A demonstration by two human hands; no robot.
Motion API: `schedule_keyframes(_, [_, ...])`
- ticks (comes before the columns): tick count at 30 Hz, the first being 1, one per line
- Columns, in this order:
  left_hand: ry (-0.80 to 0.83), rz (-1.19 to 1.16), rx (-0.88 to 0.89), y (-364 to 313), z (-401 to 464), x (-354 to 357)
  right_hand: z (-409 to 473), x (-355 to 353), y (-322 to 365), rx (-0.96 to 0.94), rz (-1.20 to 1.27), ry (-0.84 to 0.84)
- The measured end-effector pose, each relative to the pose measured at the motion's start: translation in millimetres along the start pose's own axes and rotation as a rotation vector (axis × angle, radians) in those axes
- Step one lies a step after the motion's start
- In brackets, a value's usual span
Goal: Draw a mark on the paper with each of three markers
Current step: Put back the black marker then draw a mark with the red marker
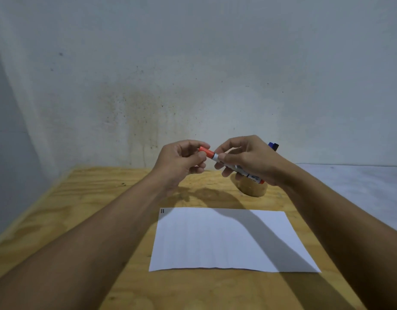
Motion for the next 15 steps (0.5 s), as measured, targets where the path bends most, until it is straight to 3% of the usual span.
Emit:
schedule_keyframes(6, [-0.127, 0.063, -0.044, 5, -7, -18, 1, 23, 1, -0.042, -0.035, -0.044])
schedule_keyframes(11, [-0.267, 0.017, -0.186, 15, -10, -45, 0, 39, -4, -0.127, -0.228, -0.151])
schedule_keyframes(15, [-0.350, 0.321, -0.226, 33, -12, -76, -6, 47, -9, -0.064, -0.098, -0.064])
Point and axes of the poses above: each hand's wrist, its own z-axis towards the middle knuckle, its own x-axis out of the palm, y = z × x, the point moved 3 cm from there along z, towards the middle knuckle, and after that the axes turned 7 degrees about -x, right-handed, at the moved point
